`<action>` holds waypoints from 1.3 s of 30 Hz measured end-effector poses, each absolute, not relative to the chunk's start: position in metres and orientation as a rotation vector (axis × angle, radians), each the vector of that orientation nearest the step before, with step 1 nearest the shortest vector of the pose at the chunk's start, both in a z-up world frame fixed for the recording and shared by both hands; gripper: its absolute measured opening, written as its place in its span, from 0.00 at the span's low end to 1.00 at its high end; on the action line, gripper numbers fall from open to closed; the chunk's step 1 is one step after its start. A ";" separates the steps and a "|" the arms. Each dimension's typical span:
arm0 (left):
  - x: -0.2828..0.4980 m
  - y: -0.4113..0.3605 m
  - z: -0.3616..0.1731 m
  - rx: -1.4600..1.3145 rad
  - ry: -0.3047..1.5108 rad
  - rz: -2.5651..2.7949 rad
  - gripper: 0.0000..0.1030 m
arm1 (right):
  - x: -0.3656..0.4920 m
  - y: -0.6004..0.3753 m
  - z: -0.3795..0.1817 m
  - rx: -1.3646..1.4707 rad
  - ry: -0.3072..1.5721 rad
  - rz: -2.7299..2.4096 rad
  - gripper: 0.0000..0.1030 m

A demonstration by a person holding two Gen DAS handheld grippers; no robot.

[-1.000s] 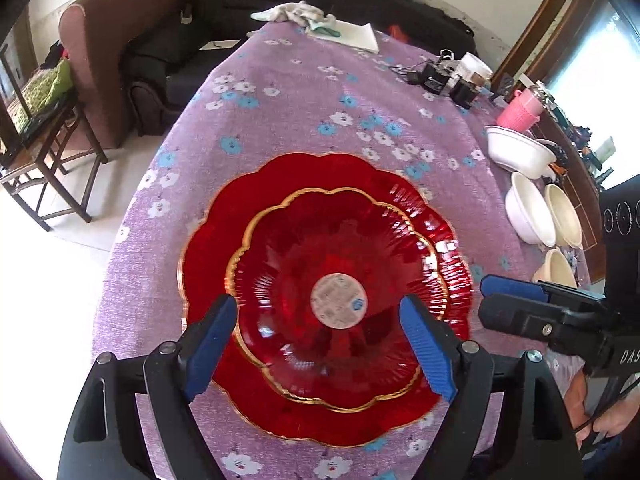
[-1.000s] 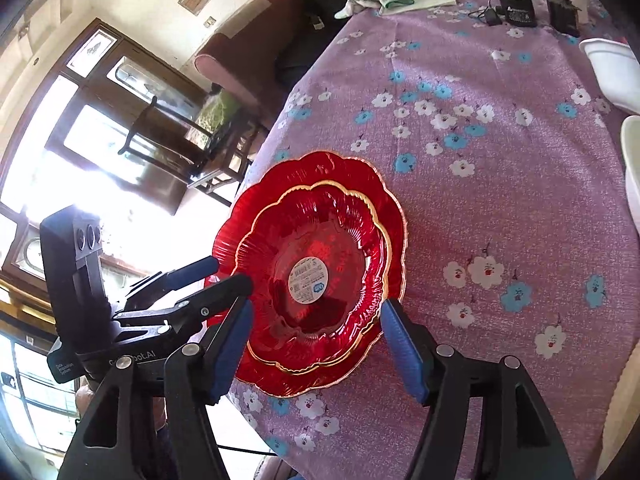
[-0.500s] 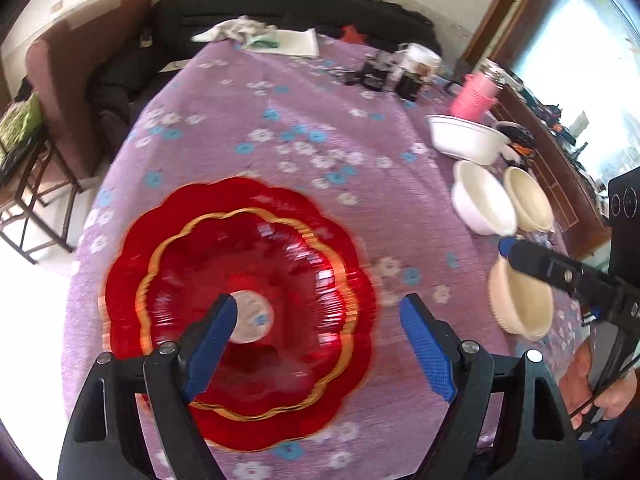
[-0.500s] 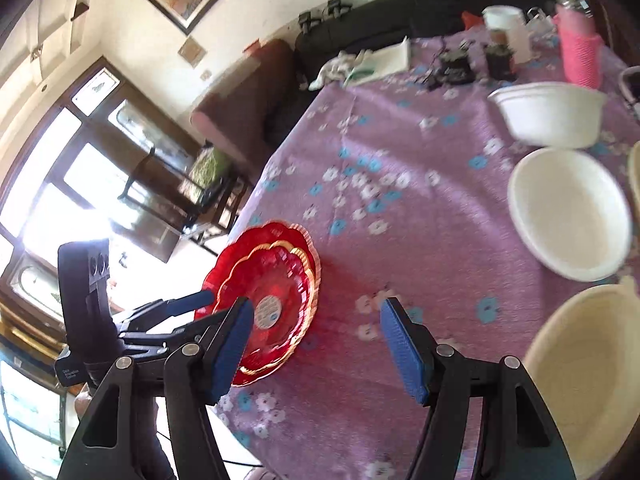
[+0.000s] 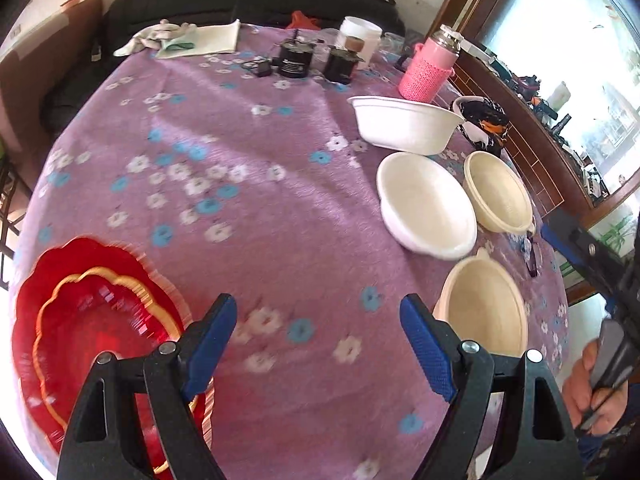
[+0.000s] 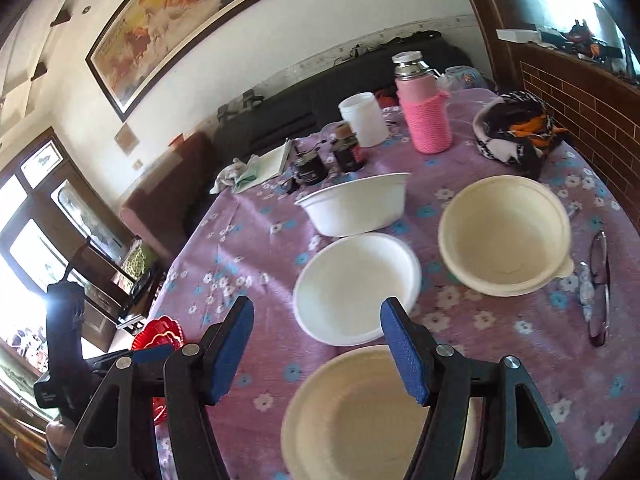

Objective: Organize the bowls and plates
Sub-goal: 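Move the left gripper to the white shallow bowl and grasp its rim, then carry the white bowl onto the stacked red plates and open the left gripper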

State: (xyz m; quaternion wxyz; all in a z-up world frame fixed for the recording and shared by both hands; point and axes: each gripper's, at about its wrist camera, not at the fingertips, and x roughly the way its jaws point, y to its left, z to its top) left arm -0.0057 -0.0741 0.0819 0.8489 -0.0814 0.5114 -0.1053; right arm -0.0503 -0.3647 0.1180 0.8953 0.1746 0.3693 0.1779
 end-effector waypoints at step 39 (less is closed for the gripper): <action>0.067 -0.130 0.054 -0.225 1.063 -0.257 0.11 | 0.013 -0.385 0.050 0.448 0.990 0.333 0.13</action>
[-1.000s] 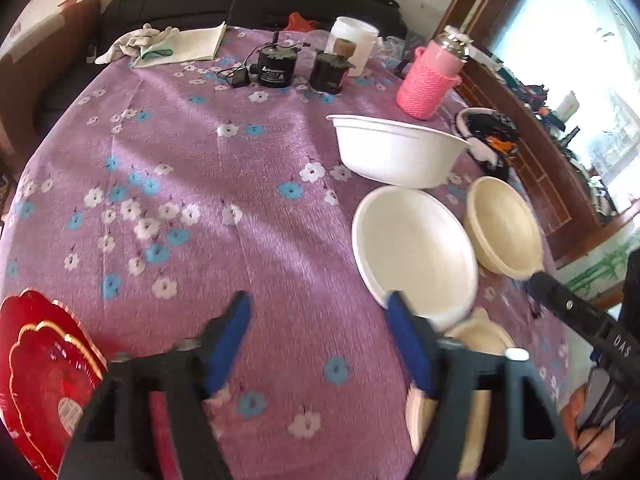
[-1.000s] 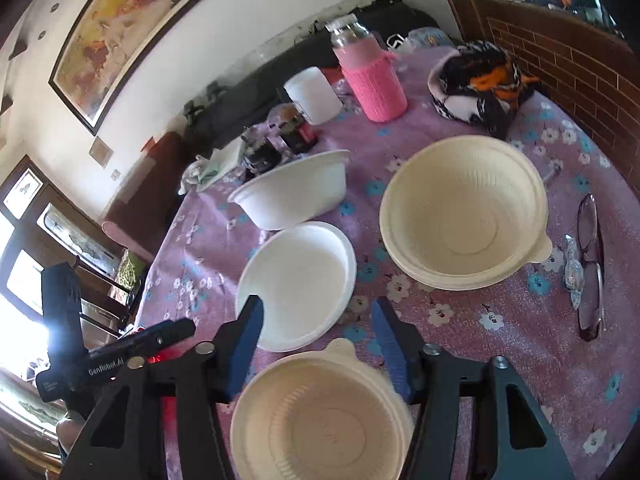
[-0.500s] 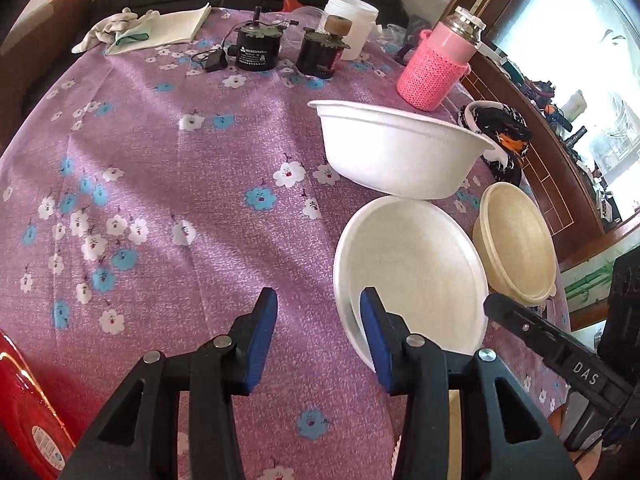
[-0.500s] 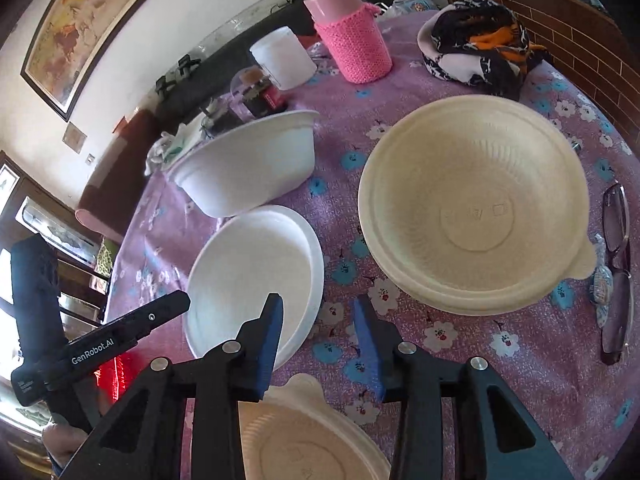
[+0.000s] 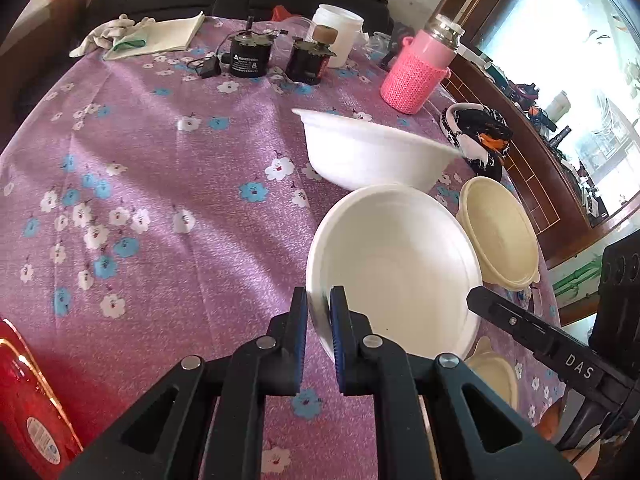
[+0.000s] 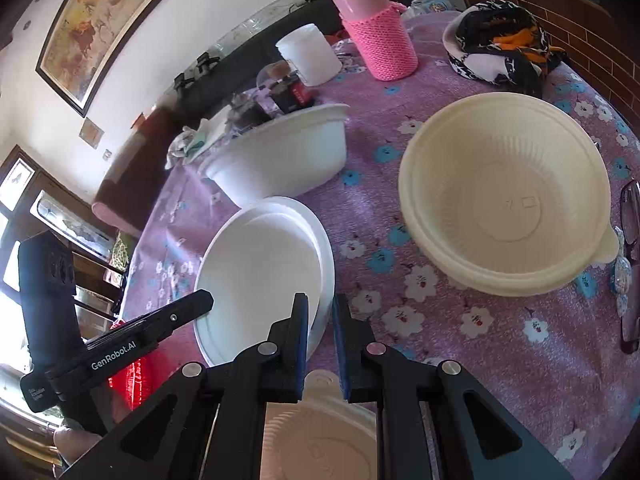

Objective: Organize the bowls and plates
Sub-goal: 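Carry the white bowl onto the stacked red plates and open the left gripper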

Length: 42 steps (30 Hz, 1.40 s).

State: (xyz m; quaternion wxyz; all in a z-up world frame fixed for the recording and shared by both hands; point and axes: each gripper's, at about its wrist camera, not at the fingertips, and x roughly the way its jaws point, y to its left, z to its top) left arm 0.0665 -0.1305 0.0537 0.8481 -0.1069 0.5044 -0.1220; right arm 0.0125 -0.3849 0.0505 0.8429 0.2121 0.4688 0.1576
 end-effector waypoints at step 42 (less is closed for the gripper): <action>-0.068 -0.006 0.088 -0.372 0.850 -0.199 0.22 | -0.061 -0.264 0.091 0.322 0.925 0.544 0.16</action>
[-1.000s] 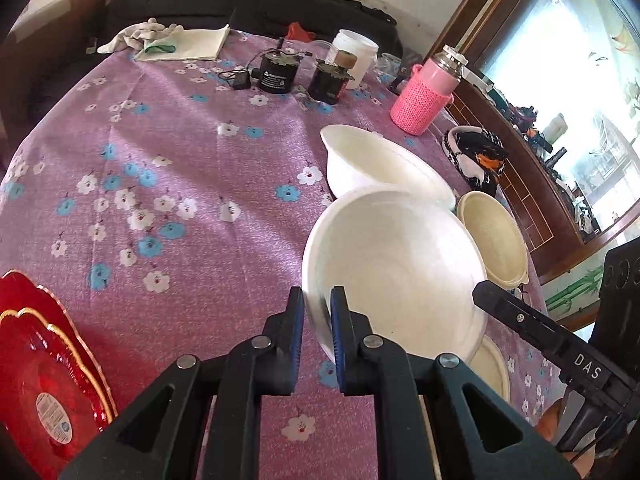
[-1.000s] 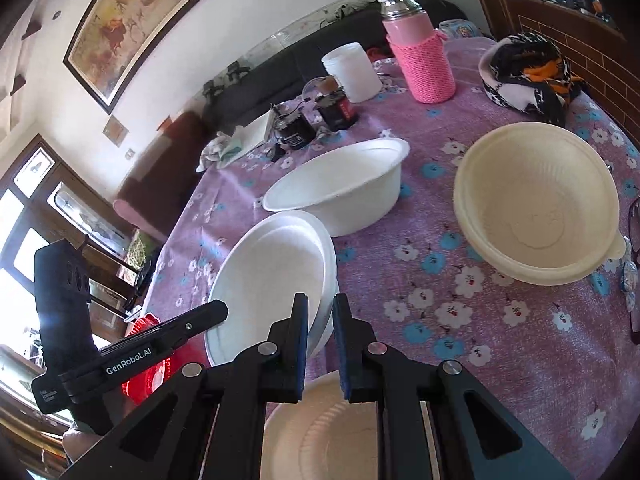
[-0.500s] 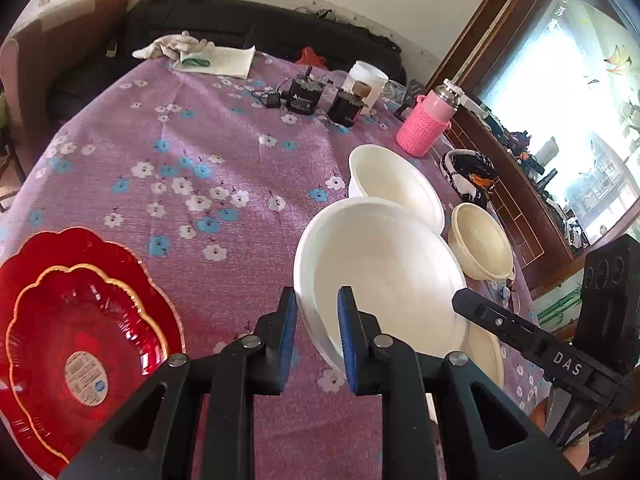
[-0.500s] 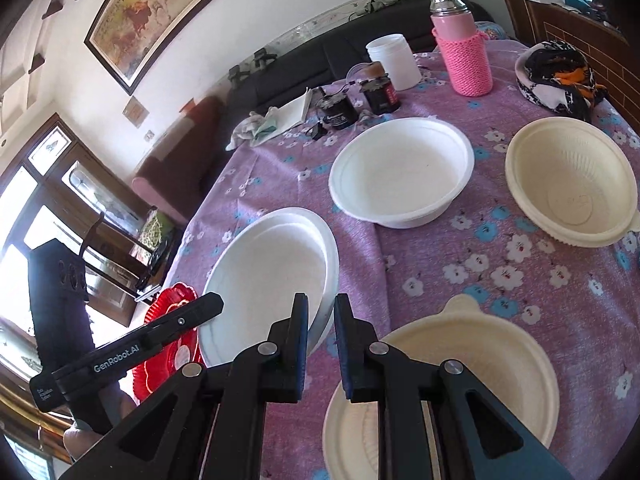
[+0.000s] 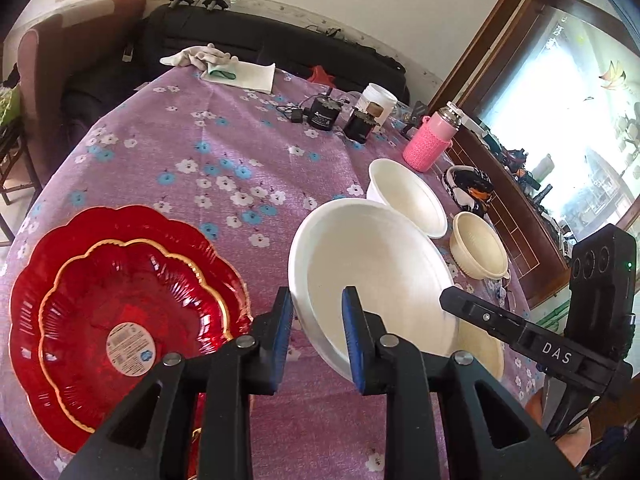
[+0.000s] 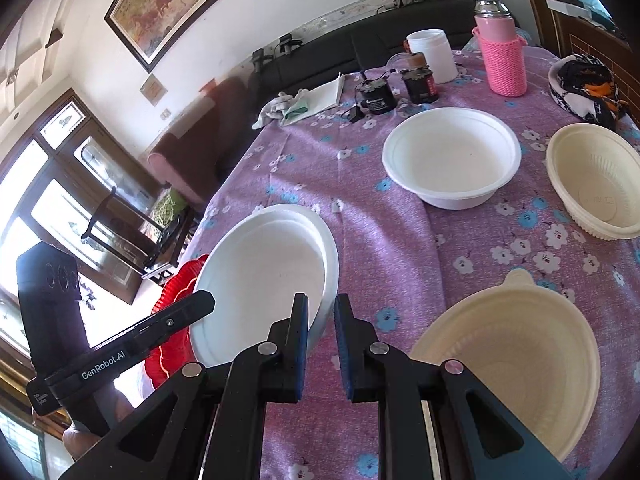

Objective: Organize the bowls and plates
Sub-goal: 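Carry the white bowl onto the stacked red plates and open the left gripper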

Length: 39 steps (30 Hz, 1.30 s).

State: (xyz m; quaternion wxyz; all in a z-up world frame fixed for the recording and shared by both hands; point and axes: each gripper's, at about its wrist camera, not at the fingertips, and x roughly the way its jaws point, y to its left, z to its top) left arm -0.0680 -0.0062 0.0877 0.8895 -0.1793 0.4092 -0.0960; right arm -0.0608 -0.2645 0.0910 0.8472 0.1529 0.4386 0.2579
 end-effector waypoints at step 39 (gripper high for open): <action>-0.122 0.142 0.044 -0.546 0.828 -0.009 0.28 | -0.074 -0.098 0.047 0.116 1.093 0.725 0.17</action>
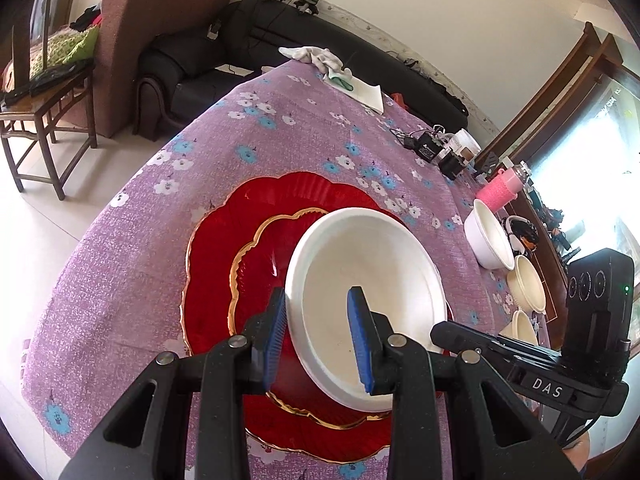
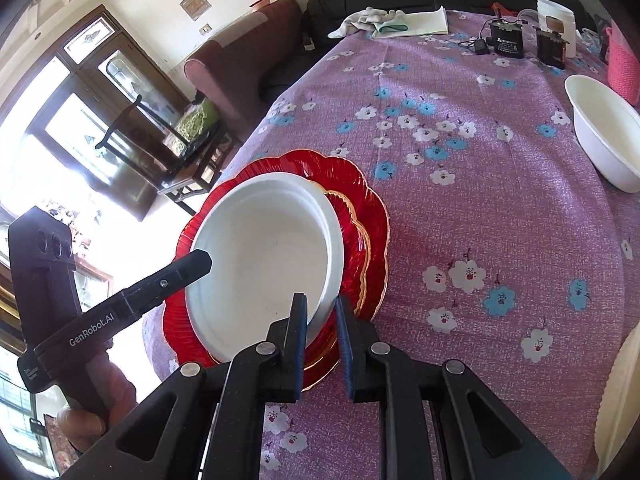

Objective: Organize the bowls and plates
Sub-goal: 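Carry the white bowl onto the stacked red plates and open the left gripper, then withdraw the left gripper from the stack toward the beige bowls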

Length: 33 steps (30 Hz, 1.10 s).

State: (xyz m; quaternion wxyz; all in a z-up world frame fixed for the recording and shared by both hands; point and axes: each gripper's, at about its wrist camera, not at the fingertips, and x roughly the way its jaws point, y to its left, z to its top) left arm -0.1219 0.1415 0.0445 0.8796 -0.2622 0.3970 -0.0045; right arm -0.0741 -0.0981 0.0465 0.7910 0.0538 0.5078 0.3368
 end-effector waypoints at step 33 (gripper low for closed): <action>-0.134 0.125 0.076 -0.488 0.759 0.024 0.47 | -0.086 -0.126 0.061 0.155 0.998 0.714 0.39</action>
